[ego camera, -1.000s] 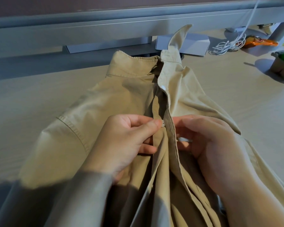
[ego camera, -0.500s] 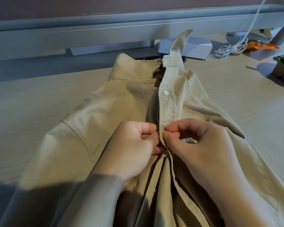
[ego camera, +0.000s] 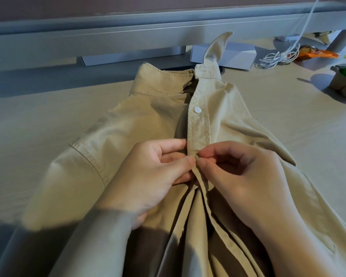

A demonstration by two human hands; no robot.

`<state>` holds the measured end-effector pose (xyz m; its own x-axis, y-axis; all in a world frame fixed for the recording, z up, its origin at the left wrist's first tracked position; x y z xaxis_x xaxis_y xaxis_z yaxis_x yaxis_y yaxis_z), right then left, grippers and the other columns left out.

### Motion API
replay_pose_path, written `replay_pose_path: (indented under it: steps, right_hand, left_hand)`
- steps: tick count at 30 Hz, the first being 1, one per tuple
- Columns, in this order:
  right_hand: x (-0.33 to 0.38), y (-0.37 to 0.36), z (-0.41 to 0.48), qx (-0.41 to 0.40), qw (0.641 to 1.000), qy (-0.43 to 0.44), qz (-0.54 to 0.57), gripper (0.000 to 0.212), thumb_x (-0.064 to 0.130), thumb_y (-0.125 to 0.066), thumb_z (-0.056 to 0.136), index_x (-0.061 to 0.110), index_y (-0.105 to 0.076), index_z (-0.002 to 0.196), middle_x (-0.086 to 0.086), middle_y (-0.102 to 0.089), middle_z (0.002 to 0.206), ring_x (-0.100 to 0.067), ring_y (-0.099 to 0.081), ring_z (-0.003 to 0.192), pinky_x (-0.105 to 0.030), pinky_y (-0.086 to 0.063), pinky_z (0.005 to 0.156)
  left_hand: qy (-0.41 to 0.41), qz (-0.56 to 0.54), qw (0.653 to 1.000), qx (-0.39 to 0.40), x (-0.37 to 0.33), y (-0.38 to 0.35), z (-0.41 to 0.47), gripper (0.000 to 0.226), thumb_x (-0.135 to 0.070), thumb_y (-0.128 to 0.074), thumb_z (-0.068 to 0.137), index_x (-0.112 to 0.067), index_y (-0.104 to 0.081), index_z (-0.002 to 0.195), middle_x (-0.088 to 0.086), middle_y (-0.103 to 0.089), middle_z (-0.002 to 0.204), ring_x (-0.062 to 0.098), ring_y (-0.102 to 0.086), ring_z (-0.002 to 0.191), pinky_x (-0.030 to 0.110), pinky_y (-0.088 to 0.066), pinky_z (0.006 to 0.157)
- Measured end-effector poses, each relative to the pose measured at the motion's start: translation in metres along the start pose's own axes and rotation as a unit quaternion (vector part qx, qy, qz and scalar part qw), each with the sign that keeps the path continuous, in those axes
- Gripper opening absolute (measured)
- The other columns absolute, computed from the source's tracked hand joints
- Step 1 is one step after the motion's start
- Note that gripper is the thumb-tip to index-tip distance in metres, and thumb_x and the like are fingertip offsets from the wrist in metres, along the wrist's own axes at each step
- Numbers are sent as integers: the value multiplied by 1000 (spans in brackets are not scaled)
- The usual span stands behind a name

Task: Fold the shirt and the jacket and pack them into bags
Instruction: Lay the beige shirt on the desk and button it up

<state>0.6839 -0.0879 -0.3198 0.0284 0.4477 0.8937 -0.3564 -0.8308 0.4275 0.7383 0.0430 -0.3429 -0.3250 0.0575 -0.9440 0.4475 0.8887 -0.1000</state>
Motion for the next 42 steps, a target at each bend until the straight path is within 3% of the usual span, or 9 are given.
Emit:
replay_pose_path:
  steps: [3,8,13,19,24,32,36,39,42]
  right_hand:
    - [0,1,0,5,1000,6,18,19,11,-71,79,31,-73,78,14,-72,72,-4,-68,72,-11,-50,63]
    - [0,1,0,12,1000,12,-1,22,11,-71,79,32,-72,78,15,-71,74,-3,-67,73,-8,-47,62]
    - [-3,0,1,2,1000,-17,16,19,12,-72,78,31,-71,74,12,-71,70,-3,-65,64,-8,-46,57]
    - [-10,0,2,-2,989,-105,99,7,21,-72,78,23,-72,71,-3,-70,66,-17,-65,61,-29,-53,61]
    - [-12,0,1,20,980,-139,139,11,20,-68,83,21,-73,72,-2,-70,63,-12,-63,58,-28,-49,62]
    - [2,6,1,-10,1000,-17,-1,10,31,-65,81,33,-72,74,16,-70,65,-1,-67,67,-11,-50,63]
    - [1,5,2,20,990,-53,130,8,24,-69,80,22,-75,74,5,-73,67,-4,-65,59,-14,-51,57]
    - [-5,4,2,57,966,-107,230,15,27,-70,71,14,-76,77,-9,-73,73,-17,-65,64,-29,-54,59]
    - [-8,4,3,67,952,-128,269,19,26,-70,67,11,-76,78,-15,-73,77,-25,-65,68,-33,-53,60]
  left_hand:
    - [-33,22,999,-25,-7,0,-3,28,-5,-71,76,-33,-70,81,5,-76,76,10,-72,69,18,-57,65]
    - [-53,97,993,-43,-9,-2,-4,38,-10,-76,75,-38,-63,98,-2,-76,76,11,-72,70,37,-57,81]
    - [-46,124,986,-97,-7,1,-1,49,-27,-71,55,-48,-52,95,-4,-74,73,17,-70,68,49,-58,77]
    - [-52,96,989,-97,-6,0,0,38,-24,-69,54,-46,-49,78,-2,-74,73,23,-70,70,55,-56,80]
    - [-66,63,993,-78,-7,-1,1,35,-18,-67,58,-38,-47,79,-4,-73,68,16,-68,64,41,-56,71]
    - [-90,18,994,-52,-8,-2,2,35,-8,-64,64,-28,-40,79,7,-71,64,18,-66,57,35,-50,65]
    - [-88,-30,995,-35,-11,-2,2,36,-4,-65,64,-27,-41,79,36,-65,88,33,-65,72,41,-52,70]
    - [-96,-67,993,-8,-11,-6,3,35,-1,-61,65,-24,-39,80,28,-59,85,33,-58,75,36,-51,67]
    - [-105,-78,991,6,-12,-7,3,33,0,-60,65,-22,-39,79,20,-55,81,30,-56,74,31,-51,63]
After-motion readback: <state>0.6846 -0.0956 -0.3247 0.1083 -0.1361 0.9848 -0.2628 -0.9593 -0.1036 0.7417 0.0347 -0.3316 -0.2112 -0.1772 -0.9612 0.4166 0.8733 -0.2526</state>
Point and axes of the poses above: each hand's wrist, its own z-axis towards the middle knuckle, its own y-axis out of the back of the hand, x = y × z, the point moved 5 cm from there along z, towards the middle knuckle
